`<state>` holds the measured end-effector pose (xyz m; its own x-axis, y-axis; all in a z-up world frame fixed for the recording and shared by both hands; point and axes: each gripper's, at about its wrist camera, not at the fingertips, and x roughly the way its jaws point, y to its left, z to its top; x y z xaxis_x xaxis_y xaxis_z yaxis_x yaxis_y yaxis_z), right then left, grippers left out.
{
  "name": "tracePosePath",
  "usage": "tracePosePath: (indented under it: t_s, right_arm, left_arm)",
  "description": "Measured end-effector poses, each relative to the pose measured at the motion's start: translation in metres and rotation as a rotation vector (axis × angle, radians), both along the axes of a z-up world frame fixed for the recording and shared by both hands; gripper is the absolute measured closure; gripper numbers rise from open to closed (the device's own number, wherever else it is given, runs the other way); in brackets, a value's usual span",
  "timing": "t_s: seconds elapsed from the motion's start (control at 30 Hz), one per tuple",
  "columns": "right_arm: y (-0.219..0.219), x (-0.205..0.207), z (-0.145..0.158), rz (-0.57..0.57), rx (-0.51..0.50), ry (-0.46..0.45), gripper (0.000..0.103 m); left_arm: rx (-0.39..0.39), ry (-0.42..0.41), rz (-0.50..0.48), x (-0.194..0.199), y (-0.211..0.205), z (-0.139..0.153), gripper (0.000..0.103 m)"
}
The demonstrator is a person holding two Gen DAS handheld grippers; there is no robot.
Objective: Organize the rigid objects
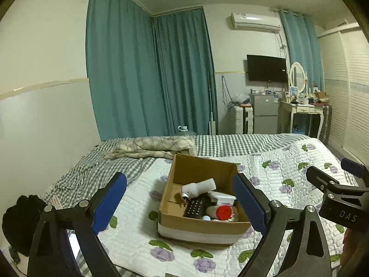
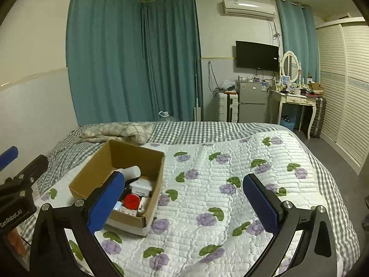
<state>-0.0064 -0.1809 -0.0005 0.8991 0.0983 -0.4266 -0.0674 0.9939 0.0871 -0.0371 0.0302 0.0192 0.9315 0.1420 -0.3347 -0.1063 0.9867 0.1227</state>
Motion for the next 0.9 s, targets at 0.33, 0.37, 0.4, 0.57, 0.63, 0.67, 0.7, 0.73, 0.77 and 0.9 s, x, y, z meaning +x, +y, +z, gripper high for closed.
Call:
tracePosePath:
  t_s: [0.33,0.37,0.4,0.57,0.63,0.67,0.7,0.73,0.77,0.9]
  right_arm:
    - [-0.0026,-0.0056,0.0018,-0.012,-0.029,-0.02,0.0]
    - [-0.0024,-0.006,0.0014,-0.009,-0.028,-0.019,0.0]
    - [-0.0021,-0.0065,0.0011,-0.008,-0.025,-0.019,0.0]
    - [-0.0005,-0.0068,0.0012,-0.006,-0.029,-0.017,0.0]
    - [-0.0005,-0.0065,0.0006,-0.008,-0.03,-0.014,0.0]
    - [-0.0004,-0.0063,0.0001,-0.011,-0.031,-0.011,0.0]
    - [-0.0001,-0.0054,-0.001,-0.015,-0.03,-0.006,0.0]
    - [0.0003,-0.0048,-0.0017,-0.015,-0.029,-0.002,0.0]
    - [0.0001,-0.0041,-0.0025,-0.013,-0.026,0.002,0.0]
    - [0.0012,-0.0019,-0.0052,-0.01,-0.023,0.016,0.0]
  left_arm:
    - [0.018,0.011,0.011,-0.0039,-0.006,-0.0035,0.007]
    - [0.019,0.011,0.008,-0.0045,-0.0066,-0.0037,0.007]
    - [0.018,0.013,0.005,-0.0047,-0.0071,-0.0037,0.007]
    - [0.028,0.023,0.005,-0.0049,-0.0089,-0.004,0.007]
    - [0.028,0.022,0.003,-0.005,-0.0093,-0.005,0.007]
    - [0.026,0.022,0.002,-0.0053,-0.0093,-0.0054,0.007]
    - [0.025,0.024,-0.002,-0.006,-0.0094,-0.0057,0.007]
    - [0.027,0.023,-0.001,-0.0055,-0.0096,-0.006,0.007]
    - [0.032,0.022,0.005,-0.0058,-0.0099,-0.0067,0.007]
    - [0.041,0.019,0.015,-0.0068,-0.0093,-0.0087,0.007]
